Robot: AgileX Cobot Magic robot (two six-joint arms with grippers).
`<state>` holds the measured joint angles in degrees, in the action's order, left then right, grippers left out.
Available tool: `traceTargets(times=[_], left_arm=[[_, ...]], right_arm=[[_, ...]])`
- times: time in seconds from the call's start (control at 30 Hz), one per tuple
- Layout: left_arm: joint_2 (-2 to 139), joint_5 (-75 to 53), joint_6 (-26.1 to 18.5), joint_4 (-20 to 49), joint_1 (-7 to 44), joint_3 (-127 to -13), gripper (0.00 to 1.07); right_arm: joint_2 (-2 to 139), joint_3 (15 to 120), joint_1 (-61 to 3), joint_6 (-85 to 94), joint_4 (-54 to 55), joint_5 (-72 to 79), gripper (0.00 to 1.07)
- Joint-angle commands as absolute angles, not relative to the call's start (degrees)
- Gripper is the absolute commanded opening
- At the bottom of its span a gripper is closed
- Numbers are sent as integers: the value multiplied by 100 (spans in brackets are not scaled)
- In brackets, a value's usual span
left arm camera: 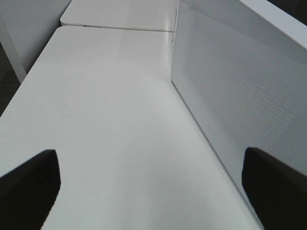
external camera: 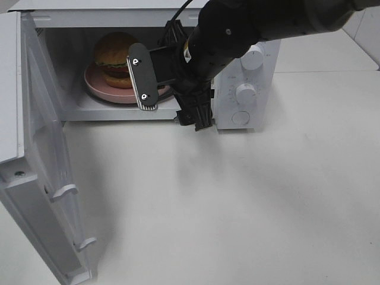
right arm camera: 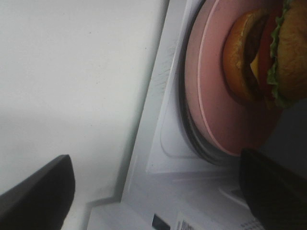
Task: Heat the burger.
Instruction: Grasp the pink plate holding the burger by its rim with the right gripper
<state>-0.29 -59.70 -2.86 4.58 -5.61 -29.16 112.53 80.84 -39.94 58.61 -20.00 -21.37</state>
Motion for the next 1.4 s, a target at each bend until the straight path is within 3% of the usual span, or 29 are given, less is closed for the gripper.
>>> traceTargets(times=[0.03,0.63,1.4], left_arm=[[-143,-5947,-264,464,-573,-2893,98],[-143,-5947,-264,464,-573,-2893,98],[-143,-5947,-264,464,-573,-2893,98]], right_arm=[[11562,8422,-4005,5798,-2051,-2131,87],[13046,10073,-3988,5460,-2389,-2435,83],[13780,10686,-3856,5420,-2177,-2378,74]])
